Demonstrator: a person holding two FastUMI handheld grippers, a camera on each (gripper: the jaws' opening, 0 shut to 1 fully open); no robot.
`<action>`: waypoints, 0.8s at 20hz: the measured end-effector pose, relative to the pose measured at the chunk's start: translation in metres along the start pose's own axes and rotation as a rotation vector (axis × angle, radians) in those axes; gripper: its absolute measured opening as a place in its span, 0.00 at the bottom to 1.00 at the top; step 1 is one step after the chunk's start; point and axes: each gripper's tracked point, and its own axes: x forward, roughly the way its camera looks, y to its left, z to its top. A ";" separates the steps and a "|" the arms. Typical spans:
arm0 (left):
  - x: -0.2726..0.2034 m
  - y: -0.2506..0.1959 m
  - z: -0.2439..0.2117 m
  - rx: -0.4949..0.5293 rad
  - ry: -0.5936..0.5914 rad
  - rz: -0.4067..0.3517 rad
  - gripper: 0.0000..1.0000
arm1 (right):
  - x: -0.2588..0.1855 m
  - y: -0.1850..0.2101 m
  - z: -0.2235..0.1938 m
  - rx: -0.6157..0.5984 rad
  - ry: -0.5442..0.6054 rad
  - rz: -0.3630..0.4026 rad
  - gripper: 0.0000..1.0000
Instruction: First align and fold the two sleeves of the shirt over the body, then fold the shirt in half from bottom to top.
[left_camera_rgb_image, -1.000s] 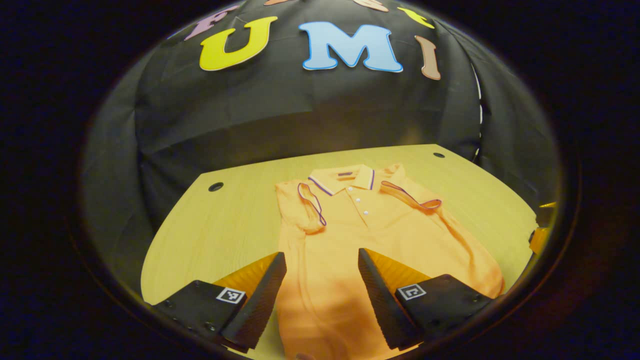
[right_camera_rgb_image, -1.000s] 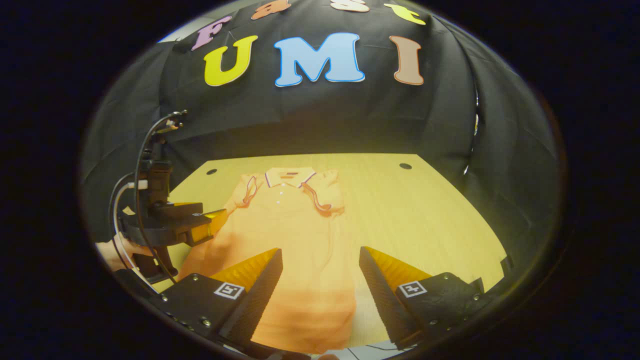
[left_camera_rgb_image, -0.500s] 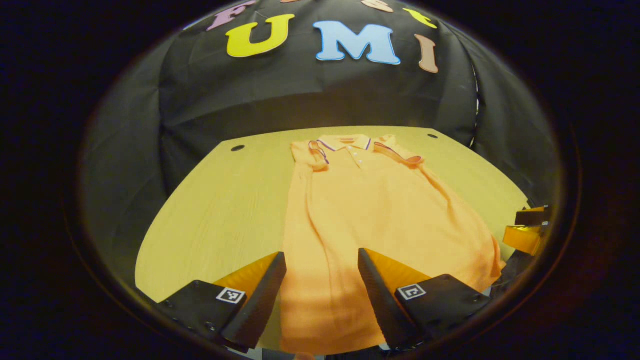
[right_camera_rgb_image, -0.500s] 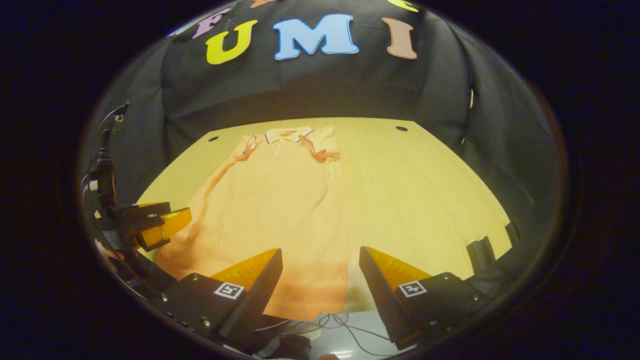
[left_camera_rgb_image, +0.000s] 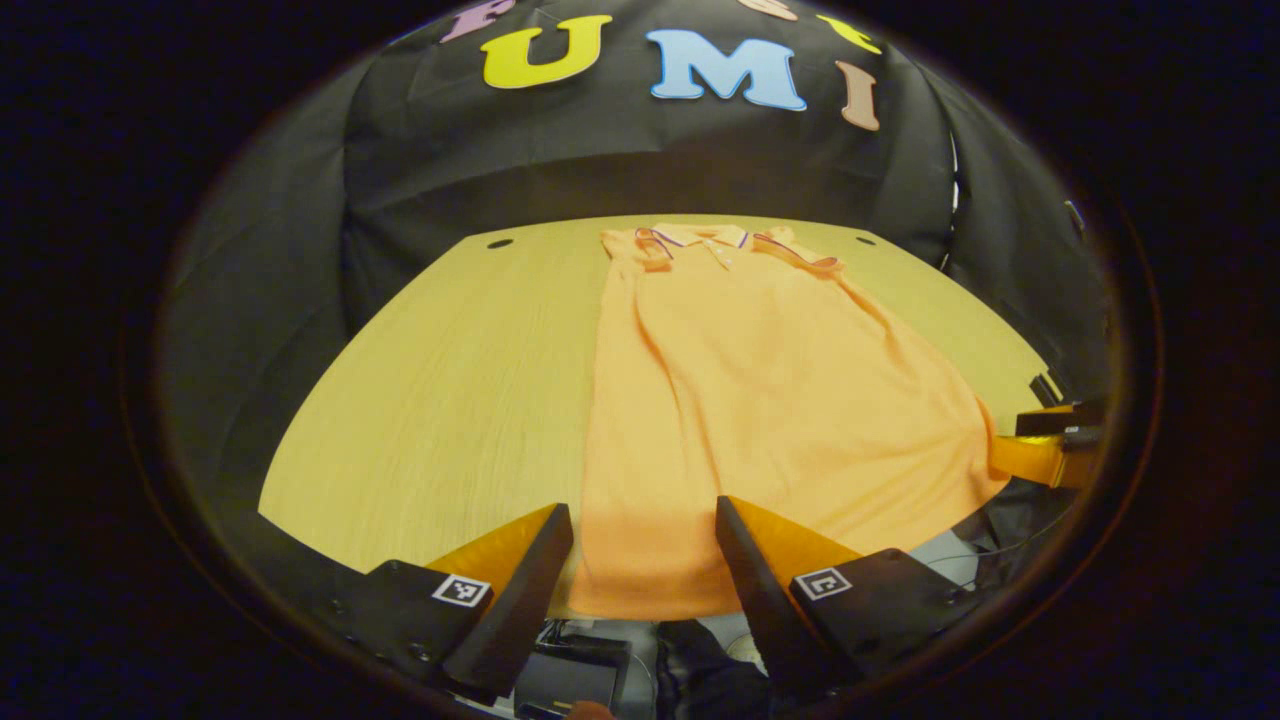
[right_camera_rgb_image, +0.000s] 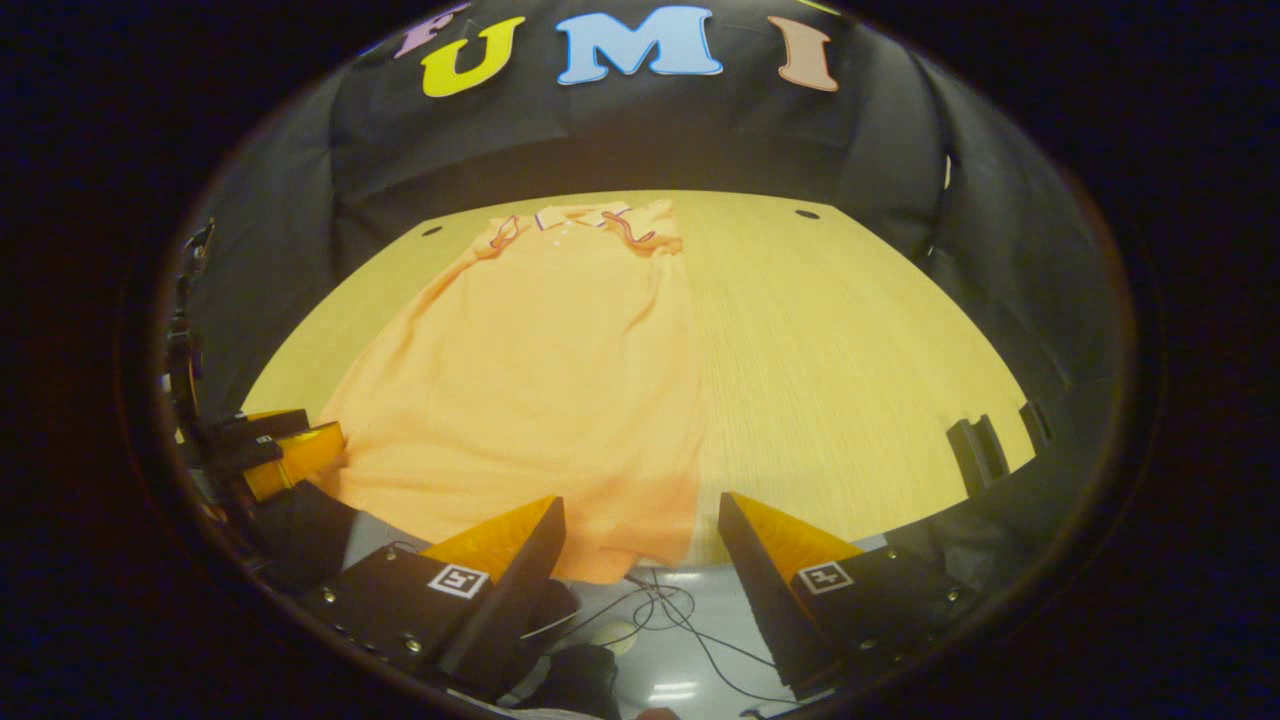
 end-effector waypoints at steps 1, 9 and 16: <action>-0.001 -0.001 -0.002 -0.003 -0.001 0.000 0.95 | 0.001 0.000 -0.003 -0.001 0.006 -0.003 0.96; -0.008 -0.012 -0.003 -0.043 -0.020 -0.029 0.95 | 0.011 0.000 -0.010 -0.015 0.024 -0.009 0.96; 0.001 -0.019 -0.004 0.019 -0.028 -0.026 0.94 | 0.014 0.001 -0.008 -0.016 0.012 -0.004 0.75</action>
